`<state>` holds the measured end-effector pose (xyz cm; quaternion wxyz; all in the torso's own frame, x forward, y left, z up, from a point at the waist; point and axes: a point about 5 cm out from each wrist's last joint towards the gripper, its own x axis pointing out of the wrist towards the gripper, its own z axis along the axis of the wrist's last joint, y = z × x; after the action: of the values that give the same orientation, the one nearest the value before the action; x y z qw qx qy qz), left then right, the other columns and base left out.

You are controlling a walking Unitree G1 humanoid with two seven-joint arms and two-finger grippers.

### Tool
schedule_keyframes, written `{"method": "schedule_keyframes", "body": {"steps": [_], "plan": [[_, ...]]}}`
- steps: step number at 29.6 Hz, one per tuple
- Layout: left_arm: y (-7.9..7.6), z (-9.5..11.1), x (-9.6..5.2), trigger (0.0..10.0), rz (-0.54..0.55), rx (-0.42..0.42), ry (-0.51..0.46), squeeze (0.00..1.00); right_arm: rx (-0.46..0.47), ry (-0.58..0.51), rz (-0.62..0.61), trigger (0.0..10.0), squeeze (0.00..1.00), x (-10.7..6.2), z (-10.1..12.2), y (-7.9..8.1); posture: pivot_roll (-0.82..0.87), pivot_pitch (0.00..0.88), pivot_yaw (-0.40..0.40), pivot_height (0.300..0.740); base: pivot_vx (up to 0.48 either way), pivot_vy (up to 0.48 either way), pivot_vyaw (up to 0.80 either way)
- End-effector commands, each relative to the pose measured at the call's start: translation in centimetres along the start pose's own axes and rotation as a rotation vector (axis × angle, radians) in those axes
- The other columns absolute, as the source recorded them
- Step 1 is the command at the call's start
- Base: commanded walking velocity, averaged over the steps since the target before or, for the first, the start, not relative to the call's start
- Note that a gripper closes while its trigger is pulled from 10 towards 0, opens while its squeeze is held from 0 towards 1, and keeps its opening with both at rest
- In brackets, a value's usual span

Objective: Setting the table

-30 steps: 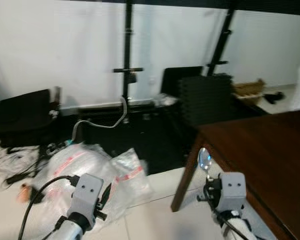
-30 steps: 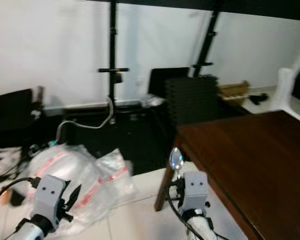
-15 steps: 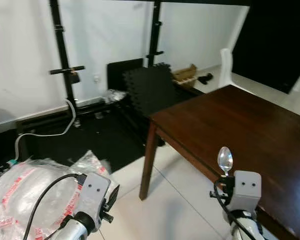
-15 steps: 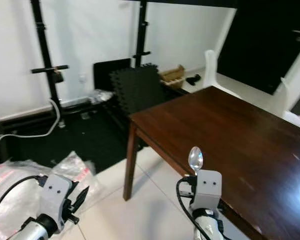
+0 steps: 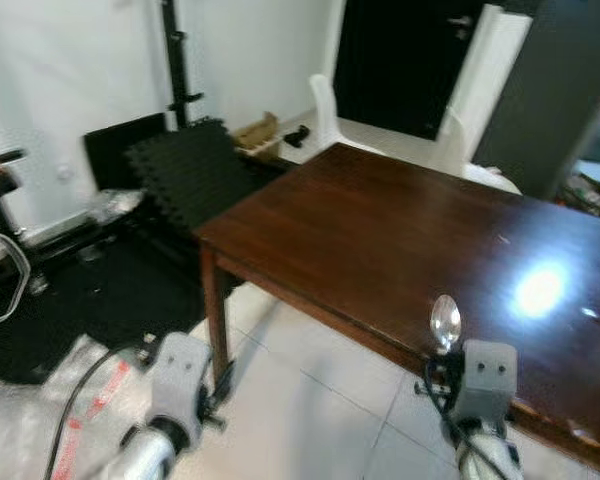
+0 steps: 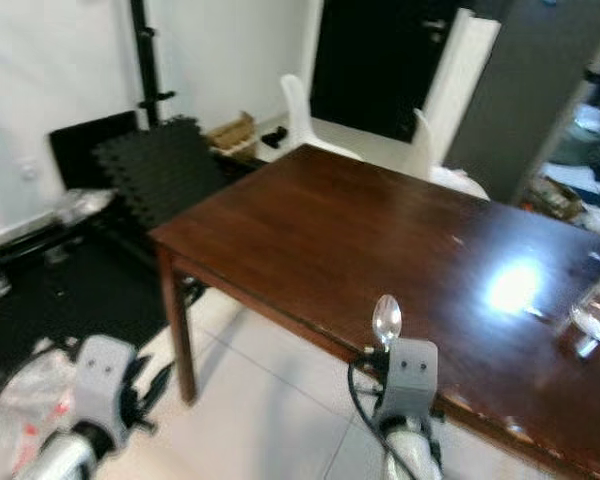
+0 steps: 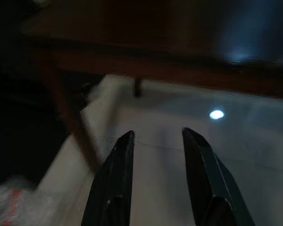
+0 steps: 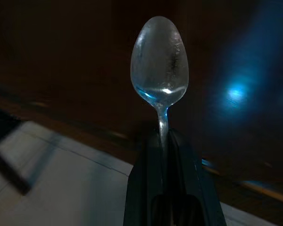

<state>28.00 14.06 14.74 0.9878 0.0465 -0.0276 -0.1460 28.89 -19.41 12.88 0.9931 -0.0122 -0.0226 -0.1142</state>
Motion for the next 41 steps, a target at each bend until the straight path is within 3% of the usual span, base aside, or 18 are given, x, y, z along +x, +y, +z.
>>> {"method": "schedule_keyframes", "body": {"steps": [1, 9, 17, 23, 35, 41], "plan": [[-0.1, -0.2, -0.3, 10.0, 0.001, 0.006, 0.012, 0.00, 0.002, 0.001, -0.006, 10.0, 0.00, -0.1, 0.0, 0.0, 0.02, 0.137, 0.027, 0.740, 0.000, 0.000, -0.80], [-0.3, 0.8, 0.1, 10.0, 0.006, 0.015, -0.036, 0.00, 0.012, -0.013, -0.008, 10.0, 0.00, -0.1, 0.3, 0.0, 0.02, 0.136, 0.028, 0.740, 0.000, 0.000, -0.80], [-0.5, 1.4, 0.6, 10.0, 0.014, 0.037, -0.072, 0.00, 0.059, -0.097, 0.075, 10.0, 0.00, -0.2, 1.7, 1.3, 0.02, 0.135, 0.029, 0.740, 0.435, 0.000, -0.22], [-0.6, 1.5, 0.6, 10.0, 0.010, 0.037, -0.075, 0.00, 0.064, -0.099, 0.079, 10.0, 0.00, -0.3, 1.8, 1.4, 0.02, 0.136, 0.030, 0.740, 0.480, 0.000, 0.00], [-0.8, 1.3, 0.7, 10.0, 0.009, 0.041, -0.074, 0.00, 0.067, -0.102, 0.077, 10.0, 0.00, -0.3, 1.7, 1.2, 0.02, 0.135, 0.029, 0.740, 0.480, 0.000, -0.79], [-0.8, 1.2, 0.6, 10.0, 0.011, 0.041, -0.069, 0.00, 0.055, -0.108, 0.093, 10.0, 0.00, -0.2, 1.8, 1.4, 0.02, 0.131, 0.030, 0.740, 0.446, 0.000, -0.29]]}}
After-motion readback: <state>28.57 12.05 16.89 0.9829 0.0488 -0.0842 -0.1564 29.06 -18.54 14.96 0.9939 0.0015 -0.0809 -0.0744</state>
